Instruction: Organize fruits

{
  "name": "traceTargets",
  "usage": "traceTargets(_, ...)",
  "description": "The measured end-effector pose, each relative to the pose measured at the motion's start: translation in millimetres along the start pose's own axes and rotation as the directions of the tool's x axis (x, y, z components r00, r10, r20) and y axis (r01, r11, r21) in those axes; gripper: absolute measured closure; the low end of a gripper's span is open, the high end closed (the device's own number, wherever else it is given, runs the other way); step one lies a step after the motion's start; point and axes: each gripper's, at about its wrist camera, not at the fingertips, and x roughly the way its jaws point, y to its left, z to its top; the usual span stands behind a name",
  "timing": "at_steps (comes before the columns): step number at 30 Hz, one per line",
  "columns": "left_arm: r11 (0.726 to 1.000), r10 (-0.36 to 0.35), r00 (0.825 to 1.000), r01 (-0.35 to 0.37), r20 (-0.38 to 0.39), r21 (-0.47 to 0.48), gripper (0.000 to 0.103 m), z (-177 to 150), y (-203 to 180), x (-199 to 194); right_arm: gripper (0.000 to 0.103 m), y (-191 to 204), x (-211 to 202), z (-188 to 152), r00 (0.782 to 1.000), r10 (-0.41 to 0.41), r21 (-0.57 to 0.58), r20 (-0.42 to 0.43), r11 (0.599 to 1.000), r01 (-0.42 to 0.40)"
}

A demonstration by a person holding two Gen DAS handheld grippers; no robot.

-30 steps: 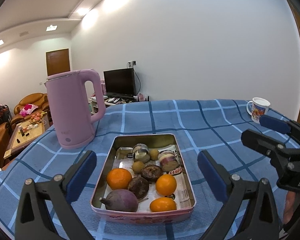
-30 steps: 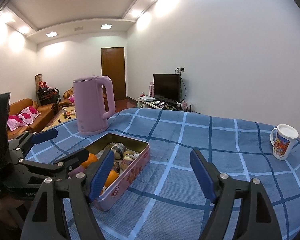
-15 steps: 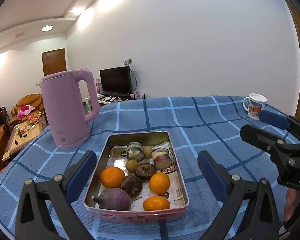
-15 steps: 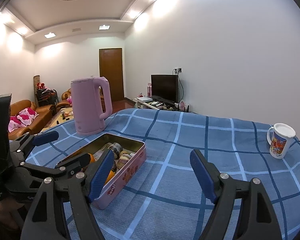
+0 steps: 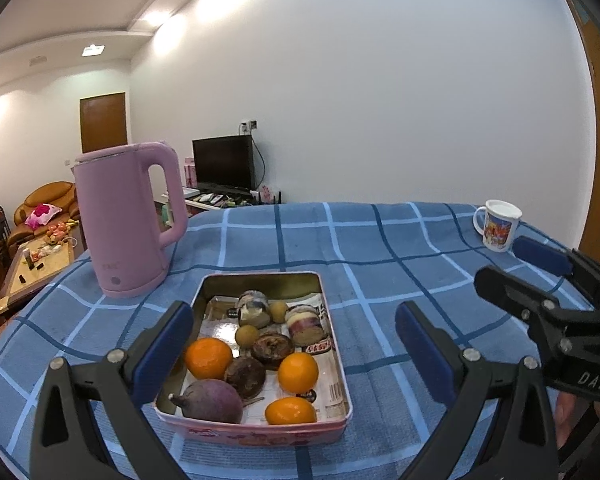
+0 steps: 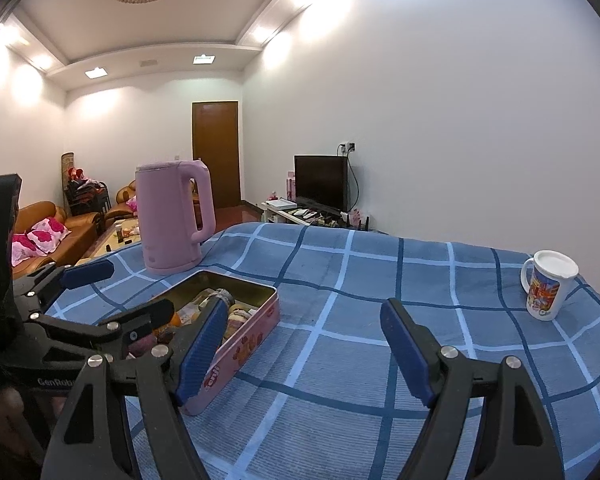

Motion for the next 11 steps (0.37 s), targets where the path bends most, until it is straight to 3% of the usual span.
traceTargets(11, 1.0, 0.006, 1.0, -0.006, 0.002, 0.019, 0.0, -3.0, -1.9, 1.6, 0.023, -1.0, 0.1, -3.4, 1.0, -0.006, -0.01, -0.011, 1.0, 0.006)
